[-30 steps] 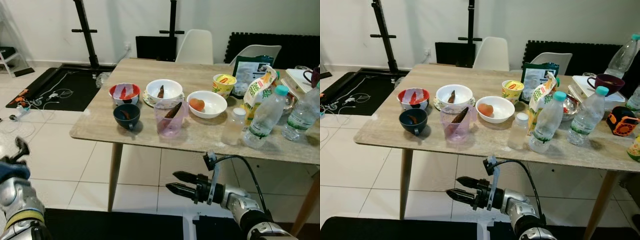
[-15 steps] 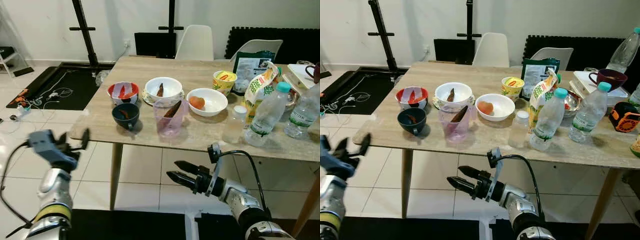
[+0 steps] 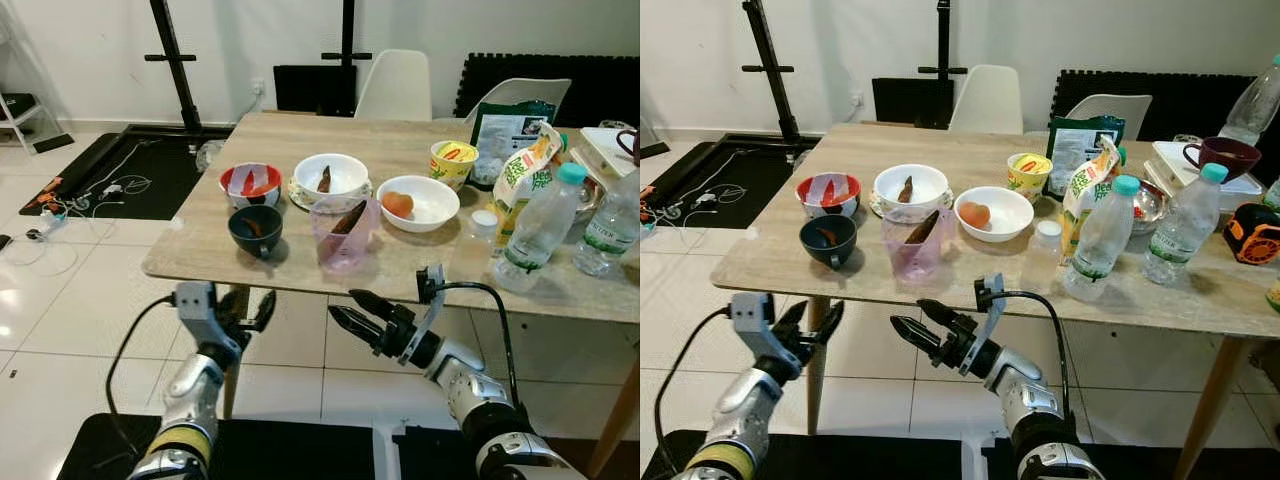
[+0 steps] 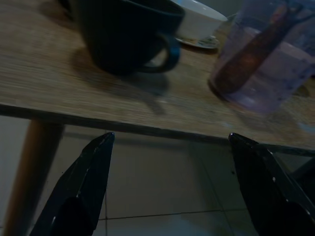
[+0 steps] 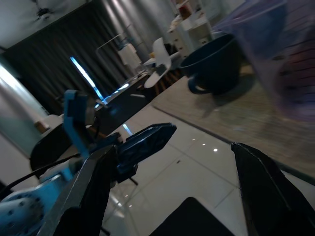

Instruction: Restocking fridge

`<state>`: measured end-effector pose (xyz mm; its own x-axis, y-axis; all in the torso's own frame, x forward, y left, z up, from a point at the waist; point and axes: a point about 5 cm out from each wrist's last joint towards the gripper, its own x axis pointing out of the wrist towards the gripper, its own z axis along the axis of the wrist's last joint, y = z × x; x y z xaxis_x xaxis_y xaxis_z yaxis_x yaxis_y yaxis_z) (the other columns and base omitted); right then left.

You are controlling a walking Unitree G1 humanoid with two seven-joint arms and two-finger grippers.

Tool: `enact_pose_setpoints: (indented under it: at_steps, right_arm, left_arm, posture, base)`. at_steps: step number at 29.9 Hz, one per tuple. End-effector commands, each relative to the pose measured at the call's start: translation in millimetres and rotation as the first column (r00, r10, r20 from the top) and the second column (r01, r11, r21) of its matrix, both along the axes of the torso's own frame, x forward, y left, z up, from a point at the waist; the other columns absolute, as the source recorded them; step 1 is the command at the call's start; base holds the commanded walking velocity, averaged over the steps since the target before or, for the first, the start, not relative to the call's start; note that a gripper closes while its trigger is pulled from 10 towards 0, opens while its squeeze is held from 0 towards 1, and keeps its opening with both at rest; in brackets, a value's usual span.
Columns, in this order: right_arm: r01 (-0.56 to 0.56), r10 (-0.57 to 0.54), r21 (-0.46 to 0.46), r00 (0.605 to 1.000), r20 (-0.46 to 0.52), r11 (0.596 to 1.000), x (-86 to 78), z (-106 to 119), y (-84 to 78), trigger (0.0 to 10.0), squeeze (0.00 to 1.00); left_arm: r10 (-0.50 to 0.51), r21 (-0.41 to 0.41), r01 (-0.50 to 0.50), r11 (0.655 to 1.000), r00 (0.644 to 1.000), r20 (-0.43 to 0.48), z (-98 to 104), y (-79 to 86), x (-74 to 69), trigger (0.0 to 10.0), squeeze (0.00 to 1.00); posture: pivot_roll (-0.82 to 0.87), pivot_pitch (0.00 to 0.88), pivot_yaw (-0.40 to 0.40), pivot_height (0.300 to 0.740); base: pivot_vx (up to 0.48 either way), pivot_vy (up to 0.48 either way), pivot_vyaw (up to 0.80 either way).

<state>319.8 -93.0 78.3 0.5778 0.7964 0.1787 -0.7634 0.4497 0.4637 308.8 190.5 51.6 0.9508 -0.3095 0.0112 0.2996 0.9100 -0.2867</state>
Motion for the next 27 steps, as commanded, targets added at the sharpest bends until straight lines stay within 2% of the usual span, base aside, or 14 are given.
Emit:
enact_pose_setpoints:
  at_steps: [1,7,10,11,13,14,17,18,21,27]
  right_arm:
    - [0.046,-0.046,0.017,0.999,0.001,0.999,2.5,2,-1.1,10.0,0.0]
    - [0.076,-0.076,0.075,0.997,-0.004,0.994,6.1,8,-0.2,10.0,0.0]
    - [0.042,-0.043,0.015,0.998,0.052,0.999,5.6,11,5.1,10.0,0.0]
    - [0.042,-0.043,0.015,0.998,0.052,0.999,5.6,11,5.1,10.0,0.0]
    - [0.053,-0.045,-0.061,0.992,0.119,0.997,9.5,19,7.6,10.0,0.0]
    - [0.053,-0.045,-0.061,0.992,0.119,0.997,9.5,19,7.6,10.0,0.0]
    - [0.1,-0.064,-0.16,0.974,0.218,0.982,16.2,31,8.2,10.0,0.0]
    - [0.1,-0.064,-0.16,0.974,0.218,0.982,16.2,31,8.2,10.0,0.0]
    - [0.12,-0.044,-0.239,0.953,0.299,0.964,18.2,38,12.4,10.0,0.0]
    - [0.164,-0.062,-0.289,0.942,0.331,0.943,19.9,38,17.3,10.0,0.0]
  left_arm:
    - [-0.007,0.014,0.007,1.0,1.0,-0.004,-3,-5.4,-2.8,10.0,0.0]
    - [-0.013,0.022,0.014,1.0,1.0,-0.007,-4,-15.0,-1.7,10.0,0.0]
    - [-0.014,0.033,0.014,0.999,1.0,-0.006,-2,-22.0,1.9,10.0,0.0]
    - [-0.014,0.033,0.014,0.999,1.0,-0.006,-2,-22.0,1.9,10.0,0.0]
    - [-0.003,0.037,0.002,0.999,1.0,0.021,6,-27.2,9.2,10.0,0.0]
    - [-0.003,0.037,0.002,0.999,1.0,0.021,6,-27.2,9.2,10.0,0.0]
    - [0.02,0.037,-0.023,0.999,0.998,0.065,20,-30.9,19.5,10.0,0.0]
    - [0.02,0.037,-0.023,0.999,0.998,0.065,20,-30.9,19.5,10.0,0.0]
    - [0.041,0.031,-0.044,0.999,0.994,0.101,32,-31.8,28.3,10.0,0.0]
    - [0.045,0.031,-0.048,0.998,0.994,0.104,36,-34.5,31.7,10.0,0.0]
  posture:
    - [0.02,0.021,0.015,0.74]
    - [0.02,0.025,0.017,0.74]
    - [0.02,0.033,0.014,0.74]
    - [0.02,0.033,0.014,0.74]
    - [0.02,0.037,0.011,0.74]
    - [0.02,0.037,0.011,0.74]
    - [0.02,0.042,0.004,0.74]
    - [0.02,0.042,0.004,0.74]
    - [0.01,0.054,-0.002,0.74]
    - [0.01,0.077,-0.007,0.74]
  base:
    - [0.0,0.0,0.0]
    - [0.0,0.0,0.0]
    - [0.0,0.0,0.0]
    - [0.0,0.0,0.0]
    - [0.0,0.0,0.0]
    - [0.0,0.0,0.0]
    - [0.0,0.0,0.0]
    - [0.0,0.0,0.0]
    - [0.0,0.0,0.0]
    - [0.0,0.0,0.0]
